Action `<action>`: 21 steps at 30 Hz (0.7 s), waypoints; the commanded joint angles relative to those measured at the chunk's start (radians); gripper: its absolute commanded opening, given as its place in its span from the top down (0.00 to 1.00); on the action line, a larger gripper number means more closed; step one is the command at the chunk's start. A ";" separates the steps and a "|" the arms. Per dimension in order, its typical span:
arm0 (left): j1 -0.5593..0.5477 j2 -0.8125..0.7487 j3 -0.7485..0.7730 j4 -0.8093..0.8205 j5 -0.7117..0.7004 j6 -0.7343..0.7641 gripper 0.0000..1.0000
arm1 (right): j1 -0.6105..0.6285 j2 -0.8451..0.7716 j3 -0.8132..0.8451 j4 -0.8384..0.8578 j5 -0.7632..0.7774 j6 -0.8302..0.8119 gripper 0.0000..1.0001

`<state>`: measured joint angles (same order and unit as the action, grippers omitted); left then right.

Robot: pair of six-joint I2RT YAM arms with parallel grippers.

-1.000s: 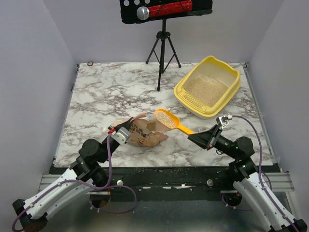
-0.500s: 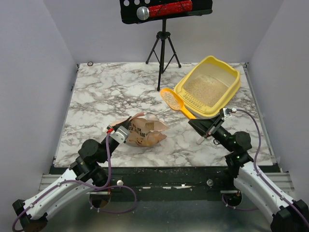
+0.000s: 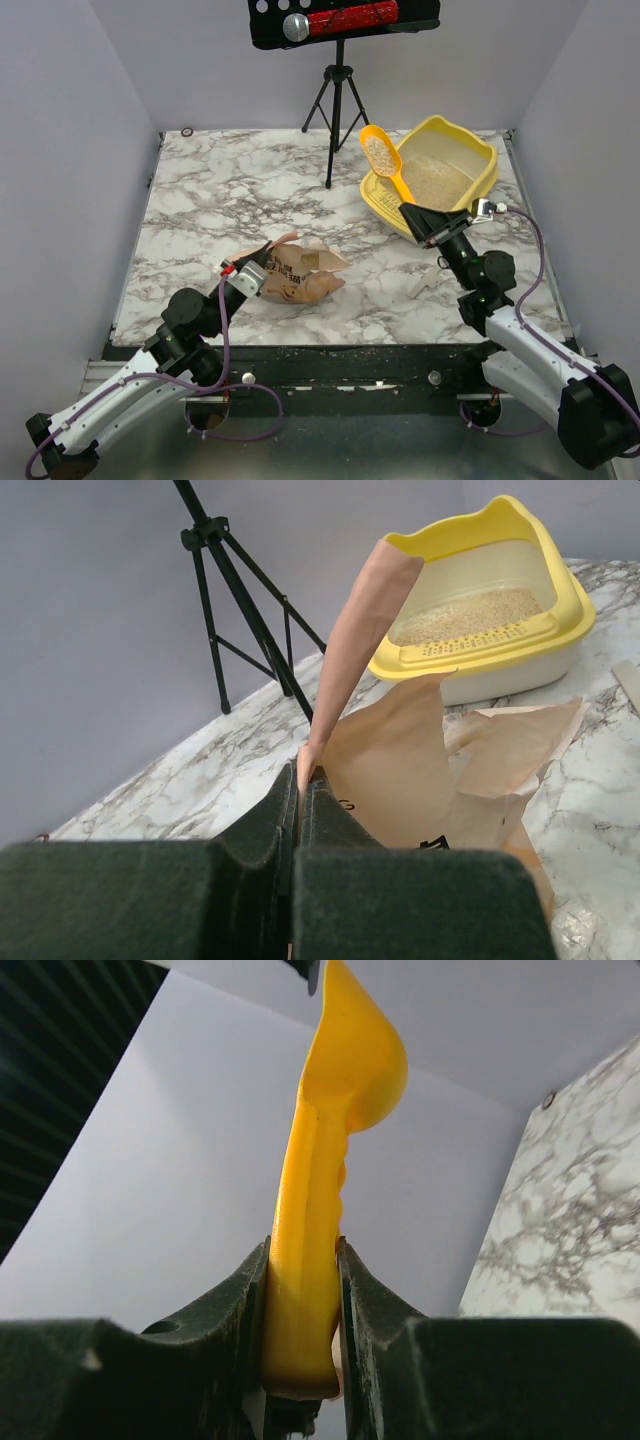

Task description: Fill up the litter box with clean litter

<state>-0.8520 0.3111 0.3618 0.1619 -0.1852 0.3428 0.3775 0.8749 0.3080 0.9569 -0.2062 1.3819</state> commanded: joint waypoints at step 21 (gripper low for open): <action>0.005 -0.015 0.054 0.116 -0.028 -0.034 1.00 | -0.071 0.085 0.203 -0.556 0.585 -0.314 1.00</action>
<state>-0.8520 0.3096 0.3618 0.1600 -0.1852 0.3237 0.3237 0.9127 0.4423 0.5297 0.2733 1.1114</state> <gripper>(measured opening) 0.021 0.349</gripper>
